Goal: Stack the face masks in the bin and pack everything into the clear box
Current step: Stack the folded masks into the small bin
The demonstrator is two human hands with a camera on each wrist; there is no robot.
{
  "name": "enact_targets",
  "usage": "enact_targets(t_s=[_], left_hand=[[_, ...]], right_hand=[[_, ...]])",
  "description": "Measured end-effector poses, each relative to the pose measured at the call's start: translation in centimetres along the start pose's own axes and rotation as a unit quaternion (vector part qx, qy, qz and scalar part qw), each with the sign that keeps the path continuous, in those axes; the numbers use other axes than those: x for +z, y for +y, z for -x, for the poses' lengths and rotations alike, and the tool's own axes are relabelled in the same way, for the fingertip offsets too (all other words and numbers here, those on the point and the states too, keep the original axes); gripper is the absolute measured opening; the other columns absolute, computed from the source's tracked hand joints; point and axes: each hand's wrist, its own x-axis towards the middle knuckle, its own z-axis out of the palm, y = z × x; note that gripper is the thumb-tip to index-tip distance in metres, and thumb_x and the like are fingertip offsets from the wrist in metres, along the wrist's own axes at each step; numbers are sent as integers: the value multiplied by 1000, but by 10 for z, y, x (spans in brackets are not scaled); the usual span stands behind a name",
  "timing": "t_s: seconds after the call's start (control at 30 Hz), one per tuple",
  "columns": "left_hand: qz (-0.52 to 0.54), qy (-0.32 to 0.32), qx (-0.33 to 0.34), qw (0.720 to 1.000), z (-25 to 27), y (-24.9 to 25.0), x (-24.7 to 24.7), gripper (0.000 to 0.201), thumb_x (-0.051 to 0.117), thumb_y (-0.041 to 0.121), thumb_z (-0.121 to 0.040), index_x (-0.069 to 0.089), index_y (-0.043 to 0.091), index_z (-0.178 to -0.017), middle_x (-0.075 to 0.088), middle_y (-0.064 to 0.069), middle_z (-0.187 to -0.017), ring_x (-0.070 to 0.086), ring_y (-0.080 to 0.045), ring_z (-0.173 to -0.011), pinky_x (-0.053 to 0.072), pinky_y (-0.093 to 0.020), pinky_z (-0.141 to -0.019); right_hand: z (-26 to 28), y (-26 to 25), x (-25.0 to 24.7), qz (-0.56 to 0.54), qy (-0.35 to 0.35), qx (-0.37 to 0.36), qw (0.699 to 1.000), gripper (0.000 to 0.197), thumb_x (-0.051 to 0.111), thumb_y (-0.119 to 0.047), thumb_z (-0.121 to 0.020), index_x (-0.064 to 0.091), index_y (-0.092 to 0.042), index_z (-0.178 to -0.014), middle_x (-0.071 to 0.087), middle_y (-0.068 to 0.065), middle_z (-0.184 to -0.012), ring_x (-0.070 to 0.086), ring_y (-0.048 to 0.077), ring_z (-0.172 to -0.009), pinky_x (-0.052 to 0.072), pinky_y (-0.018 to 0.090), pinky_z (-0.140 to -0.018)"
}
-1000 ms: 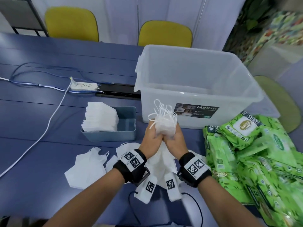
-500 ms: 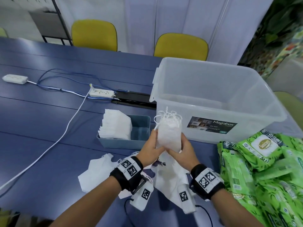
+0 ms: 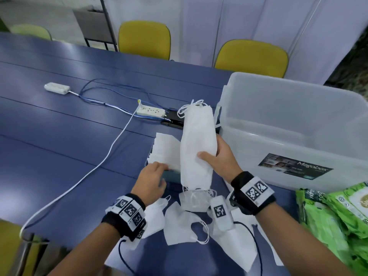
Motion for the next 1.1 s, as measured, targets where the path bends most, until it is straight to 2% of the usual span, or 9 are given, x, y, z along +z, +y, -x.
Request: enact_targets(t_s=[0.1,0.3,0.43,0.53,0.67,0.73,0.83,0.97,1.1], left_hand=[[-24,-20,20,999,-3,-8,4,49,46,8,-67,63,12,-113,62,-2,-113,57,-21,-99,47,-34,-88],[-78,-80,-27,993,-9,-10,4,61,43,15,-66,51,13,-127,46,0,-134,46,-23,-119,31,-40,-106],[-52,-103,-27,993,-12,-10,3,79,53,12,-68,32,21,-144,31,6,-146,28,-13,-135,14,-42,-113],[-39,-112,-29,993,-13,-13,5,64,52,12,-68,43,17,-131,31,6,-147,30,-14,-136,10,-41,-114],[-13,-114,-35,993,-14,-13,5,43,49,10,-64,47,14,-107,37,5,-138,38,-17,-128,9,-44,-115],[-3,-111,-30,993,-14,-14,4,41,48,11,-61,45,15,-101,39,4,-135,40,-20,-125,10,-46,-115],[9,-106,-20,994,-14,-16,4,41,49,10,-59,42,21,-99,38,2,-139,36,-21,-130,12,-48,-115],[2,-95,7,995,-15,-18,3,65,46,14,-58,47,18,-123,42,1,-135,34,-20,-129,20,-44,-114],[59,-86,3,995,-17,-23,0,59,46,14,-59,52,15,-118,47,-2,-127,36,-20,-118,31,-37,-108]], right_hand=[[-10,7,16,27,-17,4,999,54,74,-4,-73,47,-17,-119,60,-4,-111,60,11,-99,48,17,-82],[-26,20,39,15,-1,12,1000,56,68,9,-78,44,-18,-122,58,-14,-108,57,-14,-90,47,7,-77],[-39,29,47,14,11,35,999,53,68,7,-81,44,-12,-124,56,-7,-110,56,-6,-94,47,6,-75],[-49,34,46,23,49,35,998,51,67,7,-80,43,-16,-118,56,-6,-109,56,5,-95,47,5,-75],[-54,41,43,34,53,32,998,56,67,10,-78,42,-21,-118,55,-16,-106,56,-6,-93,46,6,-75],[-51,46,44,49,34,28,998,60,67,10,-76,43,-28,-116,57,-17,-107,57,-8,-93,47,11,-79],[-39,53,46,81,-21,39,996,60,68,0,-73,47,-40,-112,63,-12,-104,62,4,-91,53,24,-82],[-30,56,44,259,-136,16,956,53,67,-17,-74,46,-22,-122,62,-1,-100,58,20,-87,45,25,-75],[-32,55,40,416,-179,-18,892,54,61,-19,-77,44,-18,-127,63,6,-104,57,28,-90,47,35,-76]])
